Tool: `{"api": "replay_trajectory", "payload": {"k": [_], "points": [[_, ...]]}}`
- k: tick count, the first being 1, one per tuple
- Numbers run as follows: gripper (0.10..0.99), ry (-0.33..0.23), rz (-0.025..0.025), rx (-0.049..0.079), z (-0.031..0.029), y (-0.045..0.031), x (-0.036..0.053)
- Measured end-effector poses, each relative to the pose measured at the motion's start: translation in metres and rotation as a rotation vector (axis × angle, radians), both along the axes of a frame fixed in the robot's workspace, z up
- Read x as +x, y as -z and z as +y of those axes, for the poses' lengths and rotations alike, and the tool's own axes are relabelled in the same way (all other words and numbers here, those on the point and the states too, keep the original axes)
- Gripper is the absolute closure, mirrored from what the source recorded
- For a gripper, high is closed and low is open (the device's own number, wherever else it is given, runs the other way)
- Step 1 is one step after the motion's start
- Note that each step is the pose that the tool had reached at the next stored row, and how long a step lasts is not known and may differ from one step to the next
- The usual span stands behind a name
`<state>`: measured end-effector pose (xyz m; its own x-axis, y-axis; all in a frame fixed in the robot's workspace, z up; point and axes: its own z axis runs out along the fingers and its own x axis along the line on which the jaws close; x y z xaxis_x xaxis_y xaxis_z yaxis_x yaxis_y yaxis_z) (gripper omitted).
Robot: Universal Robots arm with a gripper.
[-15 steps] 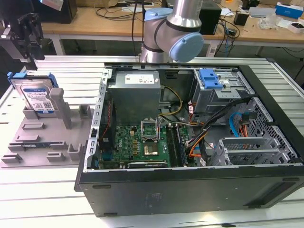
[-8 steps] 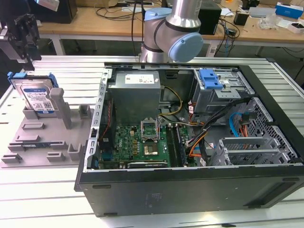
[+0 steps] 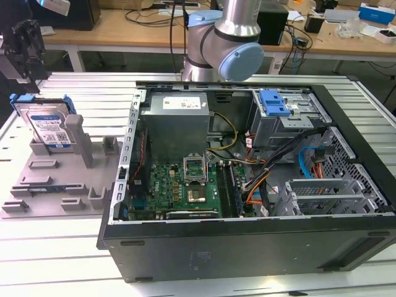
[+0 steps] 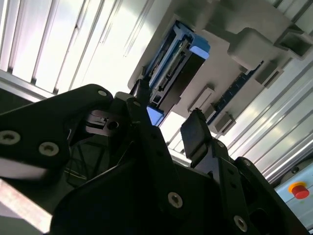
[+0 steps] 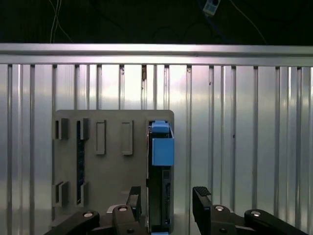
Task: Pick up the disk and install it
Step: 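Pick up the disk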
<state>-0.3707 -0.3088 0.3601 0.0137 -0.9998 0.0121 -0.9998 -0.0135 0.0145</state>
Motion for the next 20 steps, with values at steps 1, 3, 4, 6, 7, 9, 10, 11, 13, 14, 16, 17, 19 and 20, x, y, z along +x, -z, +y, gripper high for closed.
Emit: {"api": "replay_trajectory", "payload": {"k": [1,3,4,6,7,9,10,11,13,14,16,17,19,20], "points": [[0.545,-0.003,0.0,0.0,0.0,0.0005,-0.0016],[0.545,-0.014,0.0,0.0,0.0,0.0024,-0.0077],[0.545,-0.018,0.0,0.0,0.0,0.0035,-0.0106],[0.545,-0.026,0.0,0.0,0.0,0.0062,-0.0177],[0.545,-0.028,0.0,0.0,0.0,0.0069,-0.0201],[0.545,-0.032,-0.0001,0.0,0.0,0.0084,-0.0241],[0.545,-0.033,-0.0001,0.0,-0.0001,0.0085,-0.0242],[0.545,-0.033,0.0,0.0,-0.0001,0.0085,-0.0242],[0.545,-0.033,0.0,0.0,0.0,0.0085,-0.0242],[0.545,-0.033,0.0,0.0,0.0,0.0085,-0.0243],[0.545,-0.033,0.0002,0.0,0.0,0.0086,-0.0243],[0.545,-0.033,0.0002,0.0,0.0,0.0089,-0.0243],[0.545,-0.033,0.0001,0.0,-0.0001,0.0095,-0.0243],[0.545,-0.033,0.0,0.0,-0.0002,0.0098,-0.0244]]}}
